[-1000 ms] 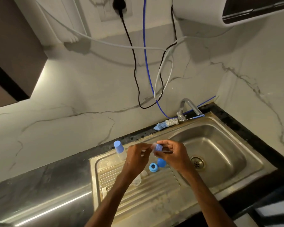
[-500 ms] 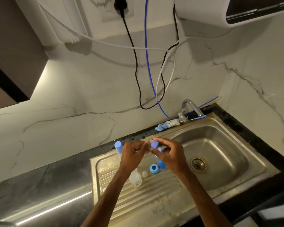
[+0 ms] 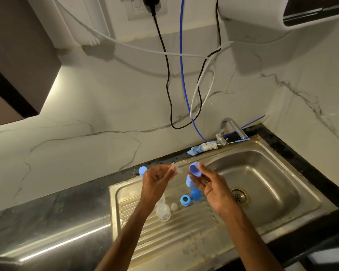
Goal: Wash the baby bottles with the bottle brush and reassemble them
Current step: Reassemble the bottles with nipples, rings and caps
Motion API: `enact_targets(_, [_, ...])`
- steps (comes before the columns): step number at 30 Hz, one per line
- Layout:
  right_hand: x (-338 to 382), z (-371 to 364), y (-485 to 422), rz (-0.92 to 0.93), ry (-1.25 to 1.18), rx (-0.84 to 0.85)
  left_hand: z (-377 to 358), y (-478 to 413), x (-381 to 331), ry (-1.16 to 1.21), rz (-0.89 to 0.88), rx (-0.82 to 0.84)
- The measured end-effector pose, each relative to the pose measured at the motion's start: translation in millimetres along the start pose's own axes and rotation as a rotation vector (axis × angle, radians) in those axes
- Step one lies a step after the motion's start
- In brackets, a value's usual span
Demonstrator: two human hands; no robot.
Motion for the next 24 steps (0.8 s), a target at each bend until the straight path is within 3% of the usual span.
enact_targets(3, [-11, 3, -1, -0.063, 0.044, -0.043, -8, 8, -8, 0.027, -0.055, -0.027])
enact_targets(9, [-16, -16, 8, -0.108, -0.056, 0.067, -11, 19, -26, 0.08, -0.17, -0.164])
enact_targets(14, [-16, -22, 11, -0.13, -0.117, 0.118, -19, 21, -30, 0.089, -0.236, -0.146])
enact_targets(24, [-6, -23, 11, -0.041, 0.022, 0.119, -28, 19, -25, -0.303, -0.253, -0.081])
Point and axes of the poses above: each hand's wrist, its own y-axis away from the middle knuckle, its own z-axis out of the back of the hand, x = y × z, the point moved 10 cm from there along -y, towards the middle knuckle, and after that the axes turned 1 degree about -z, right-handed, at the moved point
